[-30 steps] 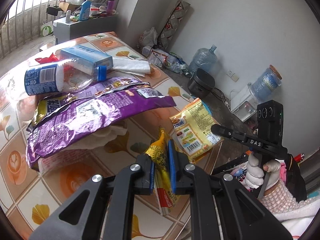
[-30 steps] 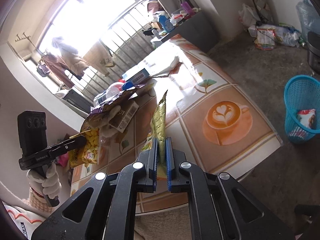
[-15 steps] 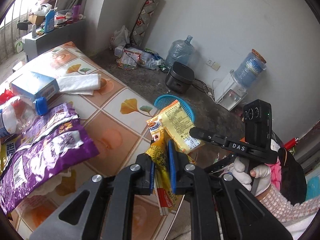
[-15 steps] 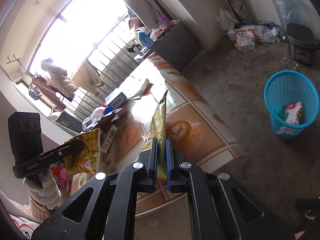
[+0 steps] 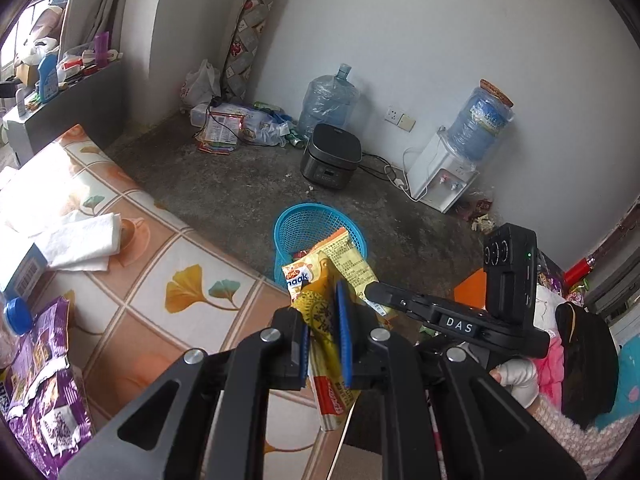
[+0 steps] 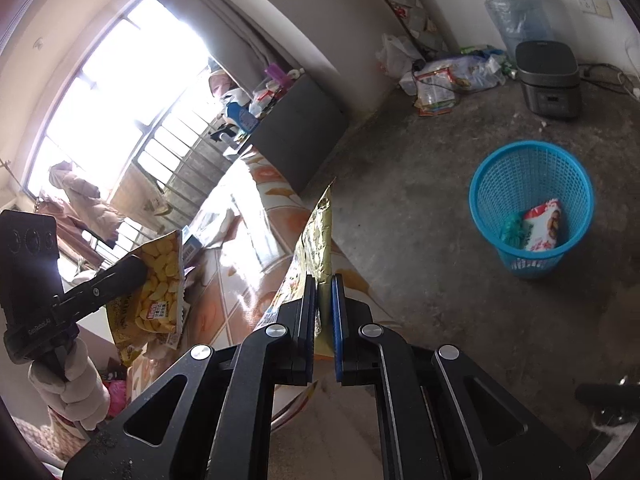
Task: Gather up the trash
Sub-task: 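Carry the yellow snack bag and yellow naak pack toward the blue wastebasket, then open both tools over the blue wastebasket to drop the yellow packs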
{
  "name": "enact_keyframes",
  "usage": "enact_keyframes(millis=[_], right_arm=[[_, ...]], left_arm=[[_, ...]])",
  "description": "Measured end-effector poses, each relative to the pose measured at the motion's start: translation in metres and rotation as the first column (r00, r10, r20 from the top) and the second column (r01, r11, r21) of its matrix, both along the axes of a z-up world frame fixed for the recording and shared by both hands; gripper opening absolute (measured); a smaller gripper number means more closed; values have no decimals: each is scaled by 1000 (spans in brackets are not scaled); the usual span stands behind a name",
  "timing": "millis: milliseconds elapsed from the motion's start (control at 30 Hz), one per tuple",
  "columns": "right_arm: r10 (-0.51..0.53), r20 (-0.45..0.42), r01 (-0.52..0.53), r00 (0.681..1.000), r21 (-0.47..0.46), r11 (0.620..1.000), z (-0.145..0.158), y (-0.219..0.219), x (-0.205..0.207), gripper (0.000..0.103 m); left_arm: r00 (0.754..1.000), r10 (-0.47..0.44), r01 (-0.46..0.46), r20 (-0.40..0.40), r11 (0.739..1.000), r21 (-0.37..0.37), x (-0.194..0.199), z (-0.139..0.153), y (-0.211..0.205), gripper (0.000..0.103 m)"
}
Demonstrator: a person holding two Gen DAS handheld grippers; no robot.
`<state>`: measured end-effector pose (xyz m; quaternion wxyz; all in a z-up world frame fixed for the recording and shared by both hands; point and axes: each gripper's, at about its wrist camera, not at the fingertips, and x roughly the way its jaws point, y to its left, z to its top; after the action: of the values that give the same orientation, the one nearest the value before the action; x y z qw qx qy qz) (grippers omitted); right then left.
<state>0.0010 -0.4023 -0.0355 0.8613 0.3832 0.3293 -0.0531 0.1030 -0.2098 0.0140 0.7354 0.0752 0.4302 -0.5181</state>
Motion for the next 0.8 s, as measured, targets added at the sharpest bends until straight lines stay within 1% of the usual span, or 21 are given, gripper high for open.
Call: enact_keyframes(millis=[333,533,667,800], right_arm=[[-113,20,111,993,58,992,-4,-34,-11,6],[-198,31,196,980,48,979,1,-61,-14,6],[-292,21,291,956,15,956,2,-88,-19,6],[-408,-25,407,913,-38,913,-2,-117,-24,6]], left_arm=[[998,-55,55,-13,998,-2,10,-4,-55,11],[997,-69,69,-17,998,-9,19,-5,-90,11],[998,-61,61,-22,998,-12,27,-4,-121,11],[999,-52,52,-11,999,9,36,-12,-161,12]])
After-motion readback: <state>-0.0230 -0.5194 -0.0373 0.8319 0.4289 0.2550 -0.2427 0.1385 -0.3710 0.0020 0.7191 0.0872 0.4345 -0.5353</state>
